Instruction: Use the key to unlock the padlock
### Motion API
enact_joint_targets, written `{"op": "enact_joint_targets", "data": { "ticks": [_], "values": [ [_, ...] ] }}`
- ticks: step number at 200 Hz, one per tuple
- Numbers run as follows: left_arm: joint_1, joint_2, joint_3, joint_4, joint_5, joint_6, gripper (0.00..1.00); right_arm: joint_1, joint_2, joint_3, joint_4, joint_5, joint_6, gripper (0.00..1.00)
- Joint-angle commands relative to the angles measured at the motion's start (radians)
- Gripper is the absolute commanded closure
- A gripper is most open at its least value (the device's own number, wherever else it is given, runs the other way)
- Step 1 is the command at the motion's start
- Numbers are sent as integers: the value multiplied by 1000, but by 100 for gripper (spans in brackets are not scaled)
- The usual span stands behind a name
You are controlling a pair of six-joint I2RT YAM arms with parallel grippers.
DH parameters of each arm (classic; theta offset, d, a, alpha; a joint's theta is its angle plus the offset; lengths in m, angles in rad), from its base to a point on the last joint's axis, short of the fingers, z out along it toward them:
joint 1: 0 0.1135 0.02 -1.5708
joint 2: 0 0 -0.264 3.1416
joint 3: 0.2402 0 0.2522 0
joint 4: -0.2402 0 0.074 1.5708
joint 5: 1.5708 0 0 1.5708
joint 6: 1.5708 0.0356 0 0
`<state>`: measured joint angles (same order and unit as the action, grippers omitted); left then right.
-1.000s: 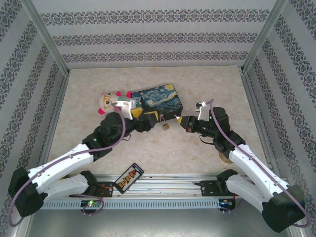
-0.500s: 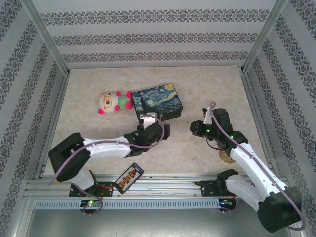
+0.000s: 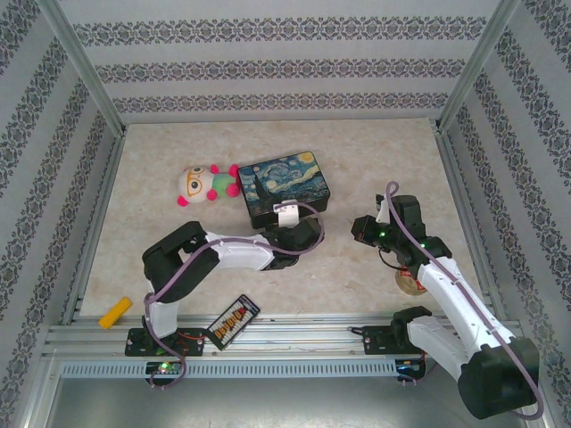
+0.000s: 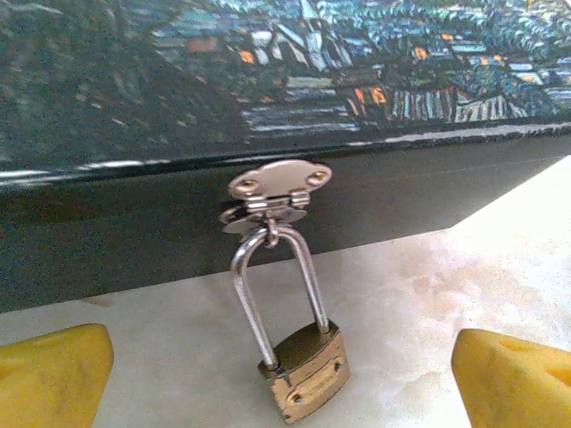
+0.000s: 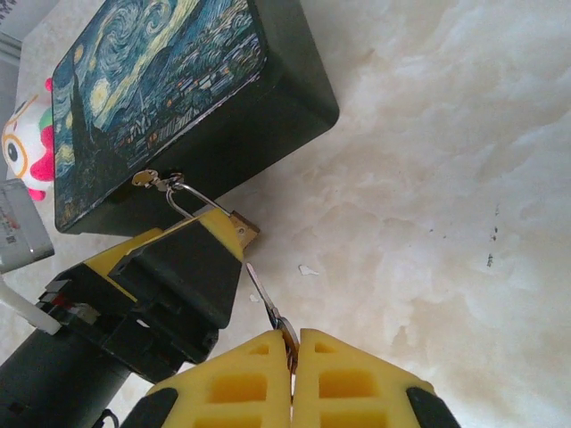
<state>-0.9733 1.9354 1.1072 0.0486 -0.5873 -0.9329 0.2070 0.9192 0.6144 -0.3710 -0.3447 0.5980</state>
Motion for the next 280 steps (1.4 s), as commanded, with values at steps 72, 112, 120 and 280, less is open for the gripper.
{"op": "enact_joint_targets", "data": {
  "ticks": [72,112,120,280],
  "values": [
    [64,189,308,-528,-45,-130,12,-30,-12,-10,36,-8,-5,100],
    [65,153,280,-567,-21,-81,17,-32,-31,-26,68,-2,9,100],
    [65,140,261,-538,4,-43,18,-32,-33,-28,72,0,12,100],
    [119,144,194,-253,214,70,48,-33,-22,-42,98,-10,23,100]
  ]
}}
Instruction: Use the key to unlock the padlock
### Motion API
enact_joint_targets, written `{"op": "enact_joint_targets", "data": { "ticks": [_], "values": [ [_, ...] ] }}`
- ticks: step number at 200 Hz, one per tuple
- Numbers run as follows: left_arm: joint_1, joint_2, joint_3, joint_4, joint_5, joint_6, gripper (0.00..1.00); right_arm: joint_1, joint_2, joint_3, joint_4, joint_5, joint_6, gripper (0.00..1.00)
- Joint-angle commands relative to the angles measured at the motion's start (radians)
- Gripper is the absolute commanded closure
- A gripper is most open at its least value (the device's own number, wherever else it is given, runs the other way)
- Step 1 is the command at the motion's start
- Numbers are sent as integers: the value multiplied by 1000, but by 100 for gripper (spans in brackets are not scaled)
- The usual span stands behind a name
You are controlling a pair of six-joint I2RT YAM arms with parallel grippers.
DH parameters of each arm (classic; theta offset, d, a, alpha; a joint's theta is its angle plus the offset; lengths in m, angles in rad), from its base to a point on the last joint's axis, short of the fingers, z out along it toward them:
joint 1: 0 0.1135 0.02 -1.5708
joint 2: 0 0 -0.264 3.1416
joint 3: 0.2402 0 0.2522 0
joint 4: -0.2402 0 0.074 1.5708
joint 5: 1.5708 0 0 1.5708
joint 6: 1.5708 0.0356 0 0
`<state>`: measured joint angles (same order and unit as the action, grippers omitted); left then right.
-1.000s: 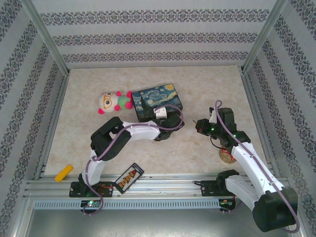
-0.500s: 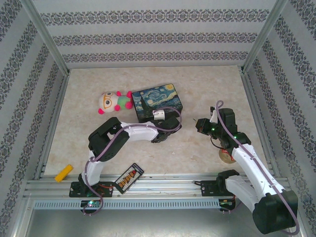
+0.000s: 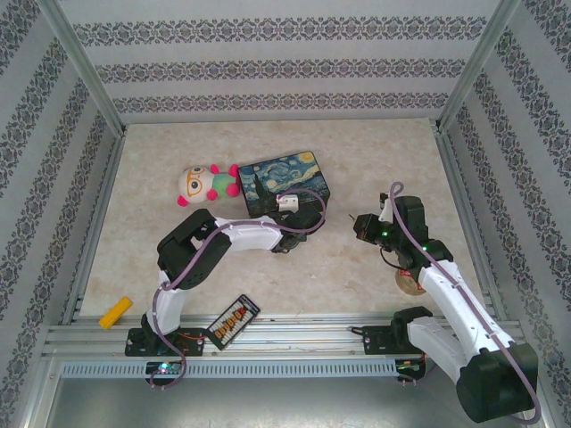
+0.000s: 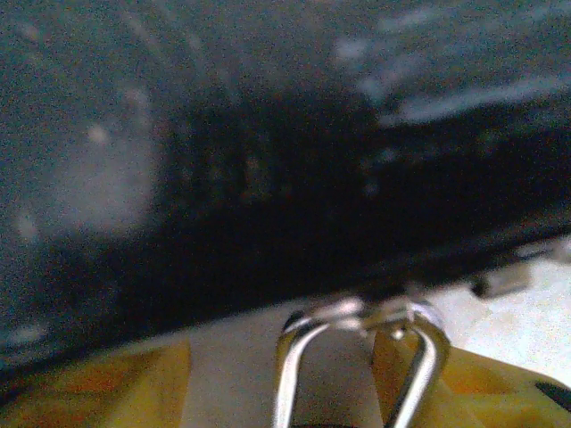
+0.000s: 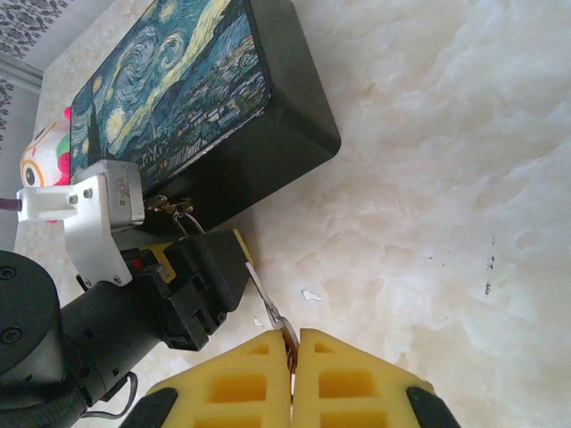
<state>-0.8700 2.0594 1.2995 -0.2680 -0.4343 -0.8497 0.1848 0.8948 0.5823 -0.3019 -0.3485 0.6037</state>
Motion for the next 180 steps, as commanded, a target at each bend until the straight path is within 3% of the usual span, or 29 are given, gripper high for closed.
{"op": "enact_joint_targets", "data": {
  "ticks": [1,85,180],
  "values": [
    [16,20,1,64,61,-13,48,-10,3,-10,29,-7,17,100],
    [16,61,38,79,93,10,59,-10,18,-9,53,-29,25,100],
    [-1,64,15,75,120,15,57,-10,13,-7,61,-33,30,100]
  ]
}}
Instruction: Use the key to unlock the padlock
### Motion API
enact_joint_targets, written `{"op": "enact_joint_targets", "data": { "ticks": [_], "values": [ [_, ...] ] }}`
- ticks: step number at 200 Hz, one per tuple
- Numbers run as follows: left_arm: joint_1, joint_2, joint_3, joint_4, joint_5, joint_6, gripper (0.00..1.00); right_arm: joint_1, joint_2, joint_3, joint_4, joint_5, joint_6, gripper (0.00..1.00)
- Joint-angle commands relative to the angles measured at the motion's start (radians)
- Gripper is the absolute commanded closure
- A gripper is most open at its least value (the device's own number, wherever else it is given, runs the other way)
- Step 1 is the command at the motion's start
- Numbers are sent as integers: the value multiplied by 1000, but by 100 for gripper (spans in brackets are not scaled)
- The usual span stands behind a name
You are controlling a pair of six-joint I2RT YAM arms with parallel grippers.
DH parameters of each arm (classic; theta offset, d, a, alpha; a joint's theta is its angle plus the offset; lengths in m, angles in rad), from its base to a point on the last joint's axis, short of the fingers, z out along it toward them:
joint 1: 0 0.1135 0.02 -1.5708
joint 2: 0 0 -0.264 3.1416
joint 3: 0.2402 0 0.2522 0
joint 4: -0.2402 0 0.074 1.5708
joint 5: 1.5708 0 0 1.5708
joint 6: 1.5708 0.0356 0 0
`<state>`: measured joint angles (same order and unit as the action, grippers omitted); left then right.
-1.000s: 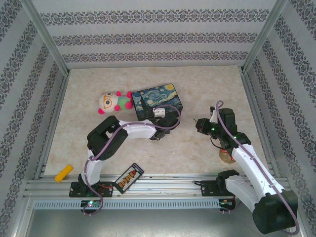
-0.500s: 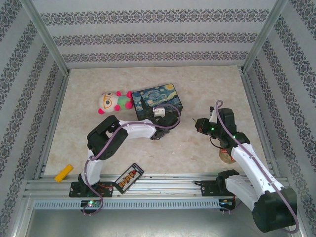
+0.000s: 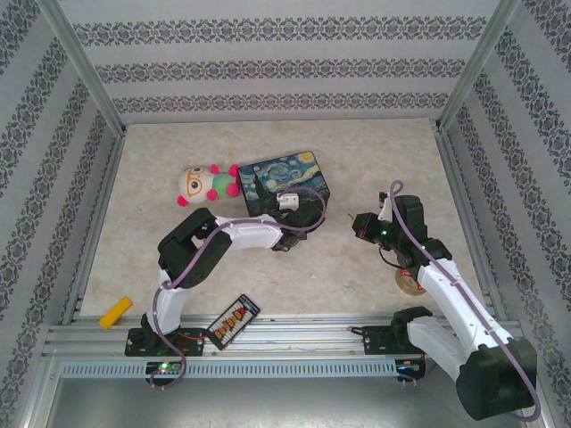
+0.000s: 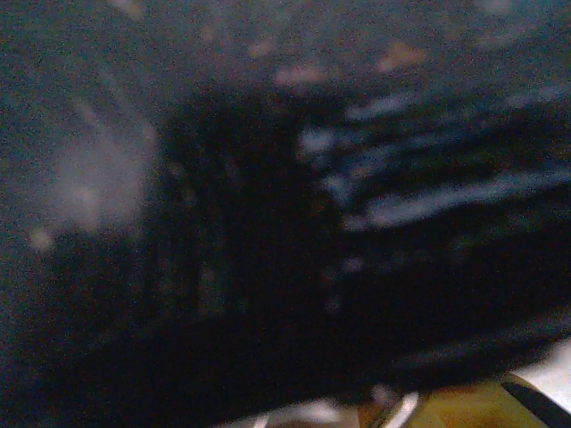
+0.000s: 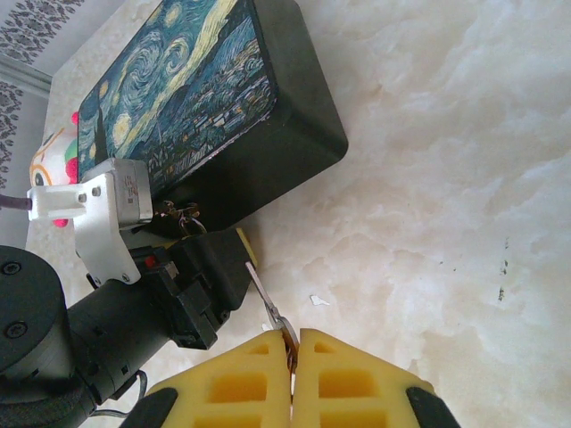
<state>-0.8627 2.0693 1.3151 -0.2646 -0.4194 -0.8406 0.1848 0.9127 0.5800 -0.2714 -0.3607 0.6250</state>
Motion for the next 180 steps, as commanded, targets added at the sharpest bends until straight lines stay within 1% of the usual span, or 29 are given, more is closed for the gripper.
{"op": "enact_joint_targets", "data": {
  "ticks": [1,6,9,16,48,77,108,116,134,141,156,180],
  "values": [
    [-8,54,0,71,105,5,57,-11,-5,-4,31,-21,8,100],
    [-10,54,0,70,102,6,58,-10,-5,-5,31,-21,8,100],
    [-10,54,-1,70,100,6,62,-11,-3,-5,31,-21,10,100],
    [-12,57,-1,66,94,5,63,-10,-5,-5,31,-21,12,100],
    [-17,59,9,37,65,10,64,-10,-7,-3,32,-23,14,100],
    [-22,61,16,28,58,24,62,-10,-5,-5,35,-24,18,100],
    [-34,60,19,20,48,25,65,-11,-6,-6,37,-27,18,100],
    [-37,61,19,18,46,22,64,-10,-6,-6,35,-26,18,100],
    [-41,61,18,11,50,12,53,-11,-6,-9,35,-26,18,100],
    [-40,63,20,0,47,9,51,-10,-5,-9,37,-26,18,100],
    [-42,65,25,-19,32,4,51,-12,1,-7,38,-26,18,100],
    [-43,65,29,-41,13,6,55,-11,10,-2,44,-31,17,100]
  ]
}}
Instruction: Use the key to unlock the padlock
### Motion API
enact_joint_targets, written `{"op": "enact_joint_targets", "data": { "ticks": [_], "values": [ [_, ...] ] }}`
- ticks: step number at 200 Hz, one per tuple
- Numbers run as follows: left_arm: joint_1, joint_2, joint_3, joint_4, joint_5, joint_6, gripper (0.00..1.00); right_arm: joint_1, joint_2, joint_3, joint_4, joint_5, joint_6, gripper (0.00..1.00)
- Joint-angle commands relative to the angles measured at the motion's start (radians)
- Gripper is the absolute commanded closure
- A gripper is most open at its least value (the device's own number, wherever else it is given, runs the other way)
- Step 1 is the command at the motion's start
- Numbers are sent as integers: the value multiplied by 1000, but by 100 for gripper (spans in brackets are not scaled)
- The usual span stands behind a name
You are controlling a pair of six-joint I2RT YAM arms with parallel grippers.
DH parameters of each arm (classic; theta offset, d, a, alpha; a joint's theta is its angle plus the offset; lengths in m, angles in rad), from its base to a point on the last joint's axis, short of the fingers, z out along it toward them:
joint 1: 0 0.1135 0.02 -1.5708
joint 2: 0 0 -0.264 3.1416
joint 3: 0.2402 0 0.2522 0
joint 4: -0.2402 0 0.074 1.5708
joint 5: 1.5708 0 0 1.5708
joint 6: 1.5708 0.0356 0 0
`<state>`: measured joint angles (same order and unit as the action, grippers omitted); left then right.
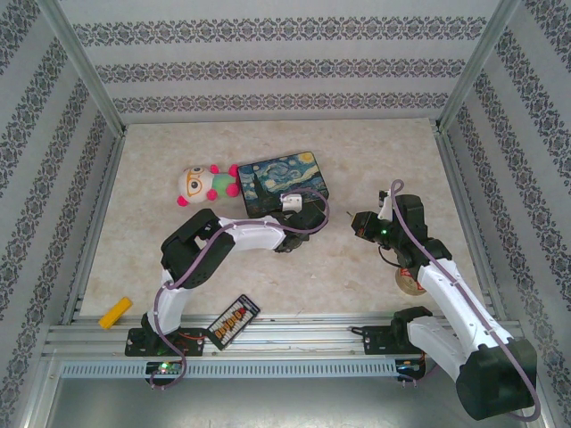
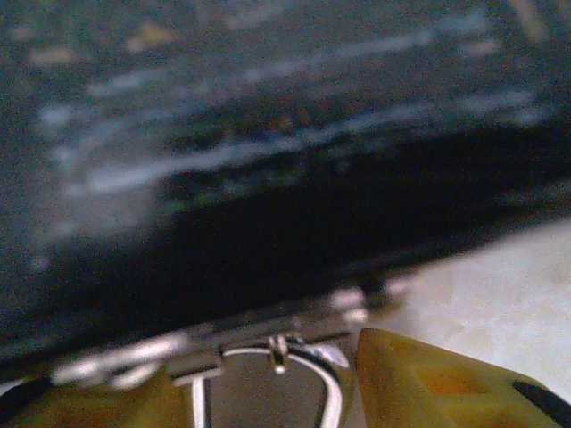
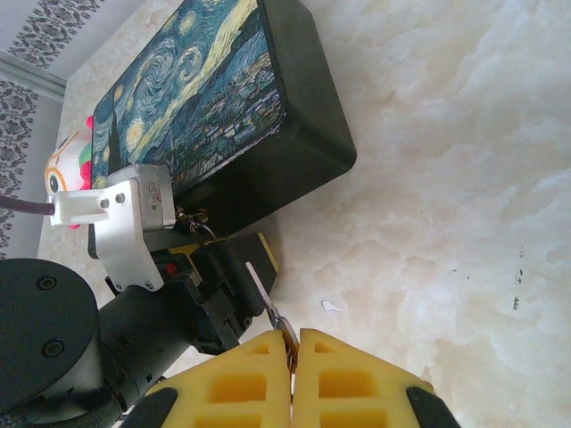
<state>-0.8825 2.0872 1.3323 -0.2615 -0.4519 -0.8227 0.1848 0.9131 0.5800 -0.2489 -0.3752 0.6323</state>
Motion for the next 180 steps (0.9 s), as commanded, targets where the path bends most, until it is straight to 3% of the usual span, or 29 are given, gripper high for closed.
{"op": "enact_joint_targets", "data": {
  "ticks": [1,55,113,180],
  "values": [
    [-23,47,12,-45,46,-12,55,-11,10,-1,22,-17,9,100],
    [-36,59,59,-142,3,7,59,-11,24,7,32,-25,12,100],
    [-38,58,56,-108,4,15,73,-12,26,-1,37,-24,4,100],
    [-38,-15,37,-12,124,7,81,9,17,-155,173,-18,8,100]
  ]
}}
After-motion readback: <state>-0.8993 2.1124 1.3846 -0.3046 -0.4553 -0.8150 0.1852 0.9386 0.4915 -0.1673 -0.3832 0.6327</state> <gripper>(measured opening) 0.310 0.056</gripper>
